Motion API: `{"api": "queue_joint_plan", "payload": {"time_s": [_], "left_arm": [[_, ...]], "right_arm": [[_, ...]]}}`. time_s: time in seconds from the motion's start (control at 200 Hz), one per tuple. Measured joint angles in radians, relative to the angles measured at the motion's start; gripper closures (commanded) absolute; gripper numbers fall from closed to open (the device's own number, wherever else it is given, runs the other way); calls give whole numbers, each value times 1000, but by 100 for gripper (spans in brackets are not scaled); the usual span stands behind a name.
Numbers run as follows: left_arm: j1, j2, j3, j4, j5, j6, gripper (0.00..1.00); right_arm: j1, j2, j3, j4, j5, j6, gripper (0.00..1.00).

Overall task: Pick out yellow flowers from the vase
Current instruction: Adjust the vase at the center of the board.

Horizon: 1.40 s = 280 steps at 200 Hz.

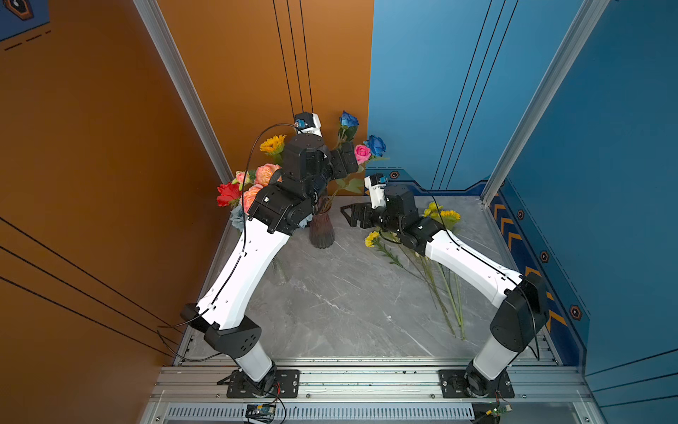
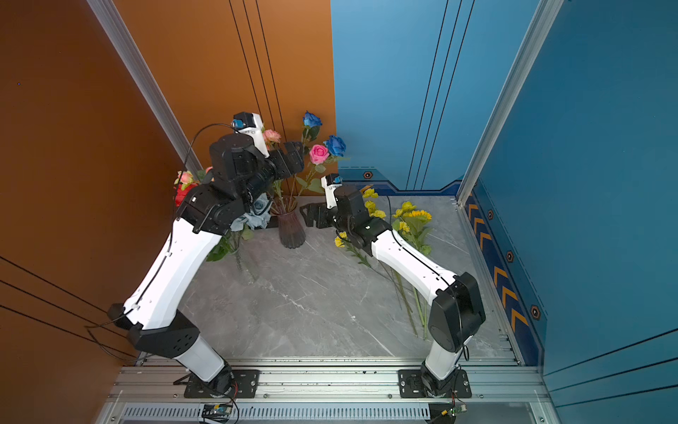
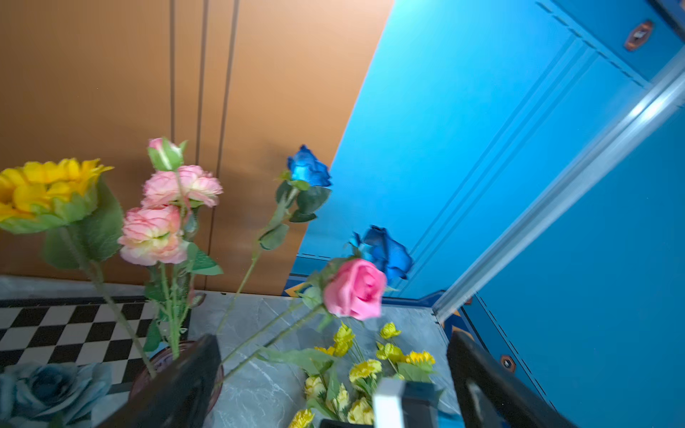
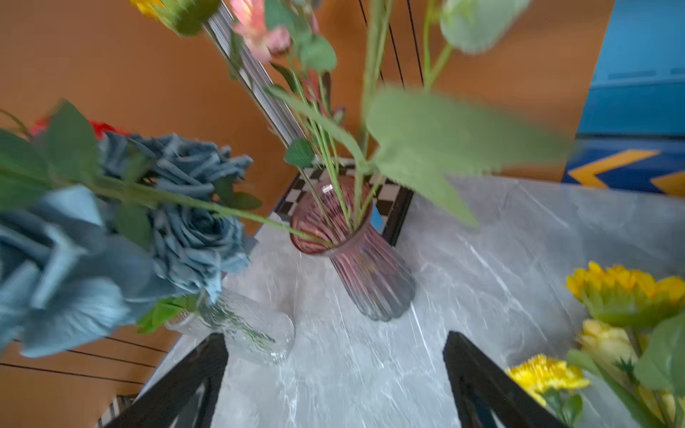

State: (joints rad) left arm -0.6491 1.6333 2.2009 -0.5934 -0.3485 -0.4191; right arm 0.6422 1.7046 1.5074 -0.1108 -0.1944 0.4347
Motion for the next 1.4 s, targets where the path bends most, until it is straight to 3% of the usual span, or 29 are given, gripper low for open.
{"api": "queue_joint_plan", "payload": {"time_s": [0.12,0.195,0.365,0.55,0.846,1.006,1.156,1.401], "left_arm": [[-121,-75,-100,21,30,43,2],[-166,-153,-259,63,35,46,2],[-174,-388,-809,272,4,-32,2],[-207,-463,-1072,415,-98,-100,2],[-236,-490,-1360,630,-351,-132,2],[-230,-436,-1441,737,-461,-122,2],[-182,-355,-1461,795,-497,-125,2],[-76,-228,-1459,829,-512,-156,2]], "right_arm": [[-16,-11,-84,-2,-12,19,0],[-39,-23,-114,-12,-16,28,0],[-119,-43,-117,-44,-18,35,0],[-203,-37,-115,-64,-57,49,0],[-216,148,24,-45,-227,167,0],[-216,291,116,-9,-311,256,0],[-216,435,233,39,-373,336,0],[-203,721,573,48,-426,420,0]]}}
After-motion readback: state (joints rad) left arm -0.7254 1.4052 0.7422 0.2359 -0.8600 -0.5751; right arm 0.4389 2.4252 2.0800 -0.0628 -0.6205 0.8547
